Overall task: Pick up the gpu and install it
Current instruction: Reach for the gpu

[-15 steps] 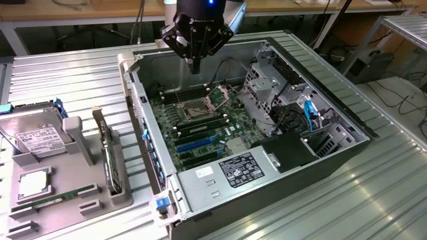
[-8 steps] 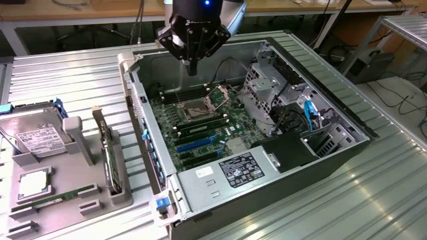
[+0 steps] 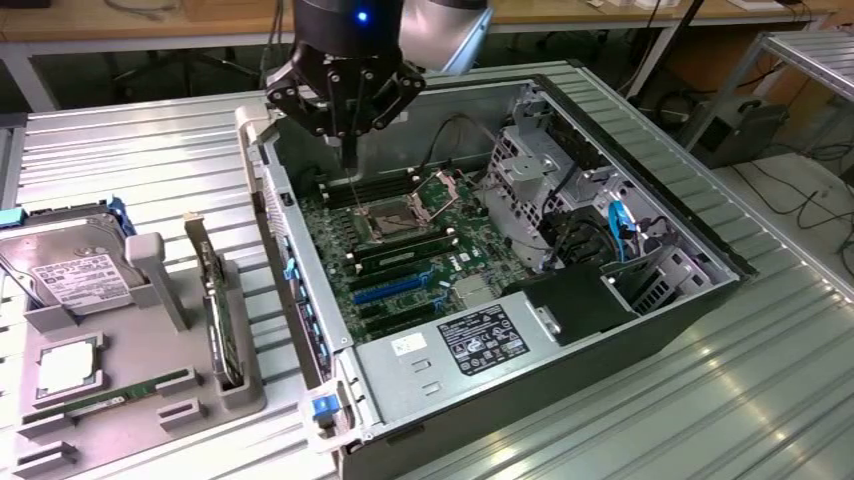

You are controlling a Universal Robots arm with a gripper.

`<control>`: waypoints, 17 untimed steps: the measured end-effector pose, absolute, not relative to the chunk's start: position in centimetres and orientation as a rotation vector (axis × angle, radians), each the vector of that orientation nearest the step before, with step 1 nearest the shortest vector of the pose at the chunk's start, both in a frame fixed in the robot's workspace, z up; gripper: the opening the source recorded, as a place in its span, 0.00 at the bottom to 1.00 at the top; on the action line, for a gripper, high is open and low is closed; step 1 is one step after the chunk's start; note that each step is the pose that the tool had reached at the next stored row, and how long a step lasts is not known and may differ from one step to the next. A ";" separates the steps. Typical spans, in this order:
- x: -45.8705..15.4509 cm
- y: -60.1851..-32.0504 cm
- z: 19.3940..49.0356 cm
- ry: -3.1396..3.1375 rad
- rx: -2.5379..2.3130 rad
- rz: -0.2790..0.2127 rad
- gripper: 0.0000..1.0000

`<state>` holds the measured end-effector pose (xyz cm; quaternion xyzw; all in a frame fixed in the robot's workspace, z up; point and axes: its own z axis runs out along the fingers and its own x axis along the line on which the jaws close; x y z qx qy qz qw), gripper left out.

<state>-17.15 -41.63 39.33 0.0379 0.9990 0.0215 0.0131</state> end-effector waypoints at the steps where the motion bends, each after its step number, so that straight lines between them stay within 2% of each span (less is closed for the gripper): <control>1: -18.0 -41.8 39.3 3.113 0.118 0.066 0.11; 17: -27.6 -42.5 38.0 3.112 0.117 0.008 0.11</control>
